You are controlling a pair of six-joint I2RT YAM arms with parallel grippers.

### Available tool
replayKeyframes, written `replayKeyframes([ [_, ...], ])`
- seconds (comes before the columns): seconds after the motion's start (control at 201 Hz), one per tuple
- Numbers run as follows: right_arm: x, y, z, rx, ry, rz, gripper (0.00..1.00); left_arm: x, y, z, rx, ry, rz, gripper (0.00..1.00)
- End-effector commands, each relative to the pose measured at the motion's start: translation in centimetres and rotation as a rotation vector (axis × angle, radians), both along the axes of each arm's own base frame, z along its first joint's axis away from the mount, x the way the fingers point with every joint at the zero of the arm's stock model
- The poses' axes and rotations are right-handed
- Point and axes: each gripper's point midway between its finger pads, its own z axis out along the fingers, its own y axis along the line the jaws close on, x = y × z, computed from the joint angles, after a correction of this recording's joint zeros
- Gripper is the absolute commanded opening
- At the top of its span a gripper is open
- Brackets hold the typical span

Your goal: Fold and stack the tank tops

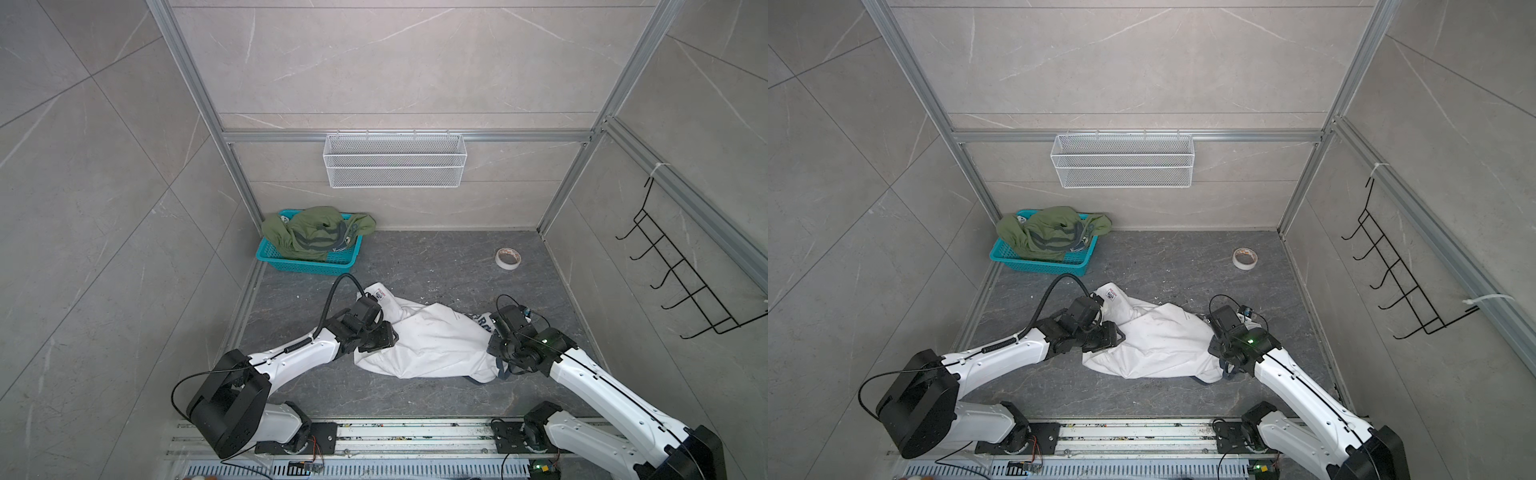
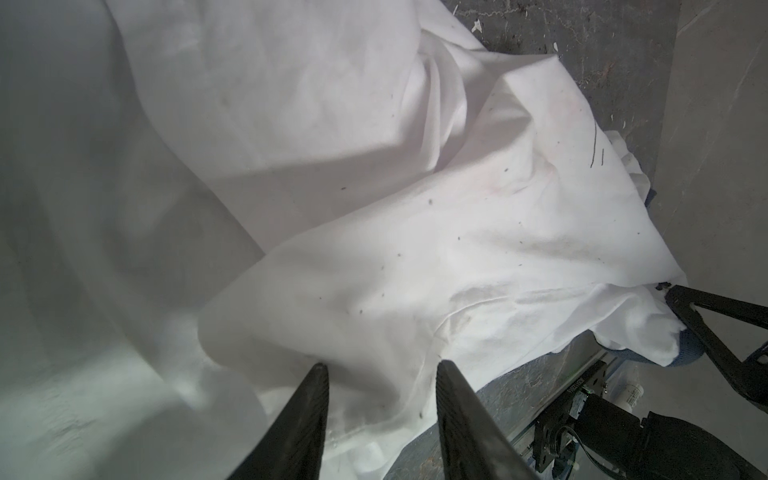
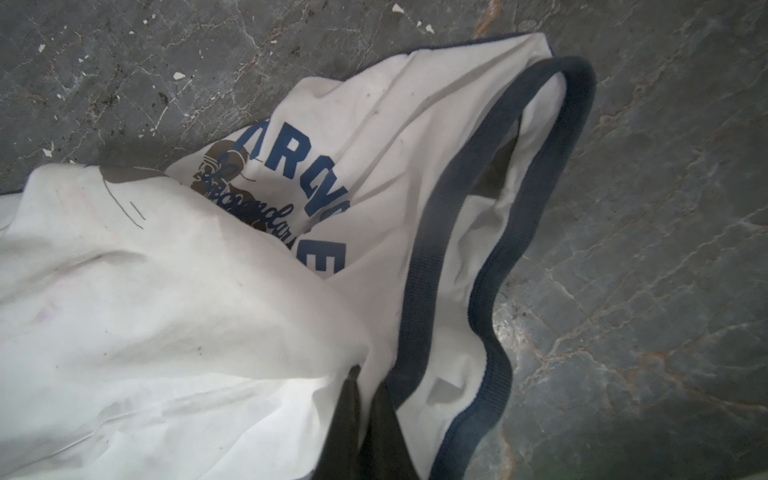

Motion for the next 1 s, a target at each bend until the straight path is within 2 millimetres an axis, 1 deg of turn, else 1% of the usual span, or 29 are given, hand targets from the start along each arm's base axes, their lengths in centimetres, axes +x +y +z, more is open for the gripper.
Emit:
replayKeyframes([
  [0.0,-0.2,-0.2,-0.2,-0.01,0.007,0.008,0.0,0.4,-1.2,1.4,-0.034,-0.022,-0.031,0.46],
  [0.075,-0.2,-0.3,-0.1,-0.012,0.003,0.008,0.0,0.0,-0.9,1.3,0.0,-0.018,-0.025,0.5],
  [0.164,-0.2,-0.3,0.0,-0.012,0.002,0.008,0.0,-0.6,1.1,1.6,0.121,-0.035,0.021,0.57],
  [0.199,-0.2,-0.2,0.0,-0.011,0.001,0.011,0.0,-0.9,1.7,2.0,0.143,-0.034,0.041,0.58],
  [0.254,-0.2,-0.3,0.0,-0.012,0.002,0.01,0.0,-1.5,1.9,2.6,0.141,-0.043,0.053,0.59],
  [0.333,-0.2,-0.2,-0.1,-0.015,0.007,0.014,0.0,-2.5,2.0,2.4,0.139,-0.027,0.064,0.6],
  [0.428,-0.1,-0.2,-0.3,-0.012,0.007,0.013,0.0,-3.0,2.3,1.4,0.167,-0.002,0.072,0.59],
  [0.572,-0.1,-0.1,-0.4,-0.007,0.01,0.013,0.0,-3.0,2.3,0.5,0.209,0.008,0.065,0.54],
  [0.702,-0.1,-0.1,-0.4,-0.009,0.01,0.014,0.0,-2.5,2.5,-0.3,0.271,0.004,0.047,0.5],
  [0.831,-0.3,-0.2,-0.5,-0.008,0.009,0.013,0.0,-2.0,2.5,-0.7,0.319,-0.009,0.028,0.47],
  [0.99,-0.3,-0.1,-0.5,-0.004,0.01,0.012,0.0,-1.5,2.2,-1.0,0.339,-0.015,0.015,0.46],
])
